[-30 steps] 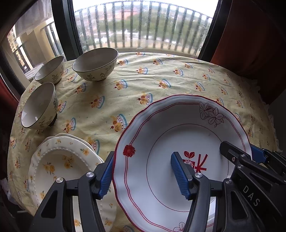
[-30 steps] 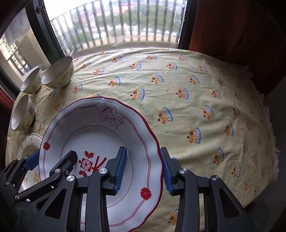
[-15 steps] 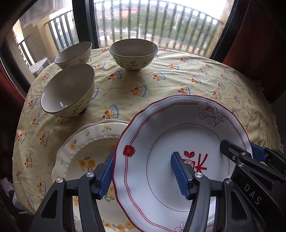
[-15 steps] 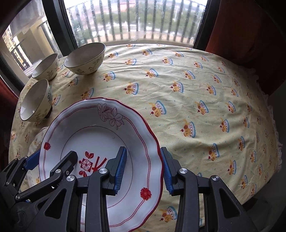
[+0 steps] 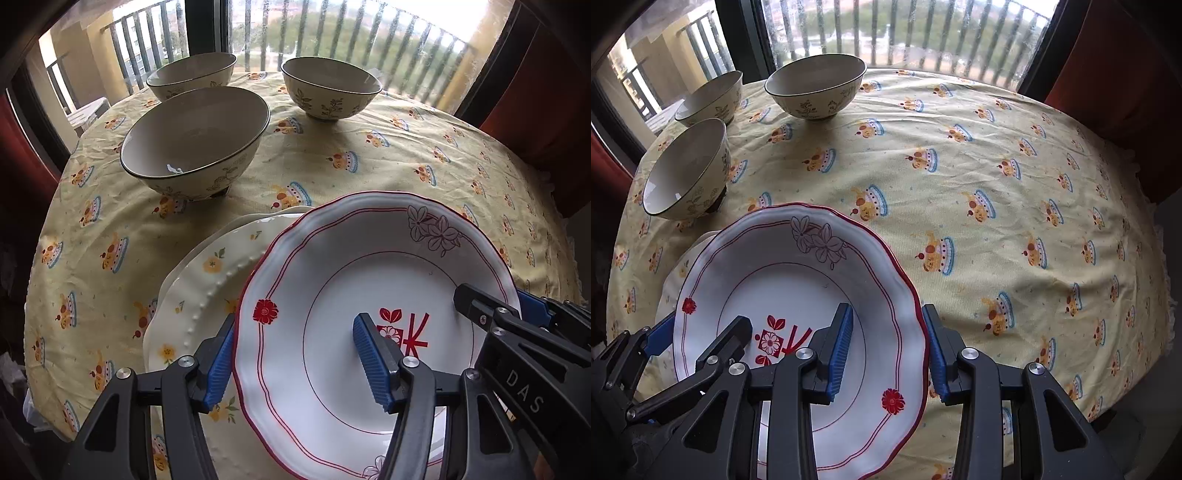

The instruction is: Organize plates and bowls

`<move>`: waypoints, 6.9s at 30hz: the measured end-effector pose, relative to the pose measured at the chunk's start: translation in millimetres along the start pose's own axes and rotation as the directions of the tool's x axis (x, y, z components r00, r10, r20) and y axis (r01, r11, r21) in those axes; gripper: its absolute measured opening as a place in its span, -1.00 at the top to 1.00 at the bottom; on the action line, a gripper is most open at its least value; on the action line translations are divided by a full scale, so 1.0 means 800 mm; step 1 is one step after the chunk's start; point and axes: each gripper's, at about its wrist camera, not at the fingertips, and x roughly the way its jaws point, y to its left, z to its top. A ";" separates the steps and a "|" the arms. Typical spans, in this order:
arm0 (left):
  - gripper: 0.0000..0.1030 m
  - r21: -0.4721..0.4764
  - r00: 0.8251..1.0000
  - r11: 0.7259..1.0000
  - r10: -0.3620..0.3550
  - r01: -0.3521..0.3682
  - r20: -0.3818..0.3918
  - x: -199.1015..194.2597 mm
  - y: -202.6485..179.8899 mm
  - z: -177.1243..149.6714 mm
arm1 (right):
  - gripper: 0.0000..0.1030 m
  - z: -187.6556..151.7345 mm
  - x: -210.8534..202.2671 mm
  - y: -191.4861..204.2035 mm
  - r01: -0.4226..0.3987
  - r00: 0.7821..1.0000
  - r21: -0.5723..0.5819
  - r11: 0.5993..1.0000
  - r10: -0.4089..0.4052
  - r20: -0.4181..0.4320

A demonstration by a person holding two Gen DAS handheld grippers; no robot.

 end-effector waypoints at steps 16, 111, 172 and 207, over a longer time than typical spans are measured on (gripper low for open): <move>-0.27 -0.019 0.998 0.999 0.027 -0.028 -0.049 0.004 0.017 -0.022 | 0.17 -0.007 0.008 0.029 0.027 0.999 -0.045 0.999 -0.028 -0.020; 0.62 0.045 0.987 0.989 0.135 -0.139 0.087 0.057 0.150 0.176 | 0.66 0.169 0.061 0.176 -0.136 0.984 0.039 0.990 0.131 0.121; 0.65 0.067 0.983 0.992 0.095 -0.106 0.156 -0.008 -0.199 0.032 | 0.66 0.009 -0.035 -0.167 -0.080 0.977 0.077 0.994 0.063 0.202; -0.59 0.051 0.995 0.997 0.059 -0.063 0.075 -0.002 -0.219 -0.010 | -0.61 -0.033 -0.016 -0.199 -0.103 0.978 0.004 0.995 0.100 0.182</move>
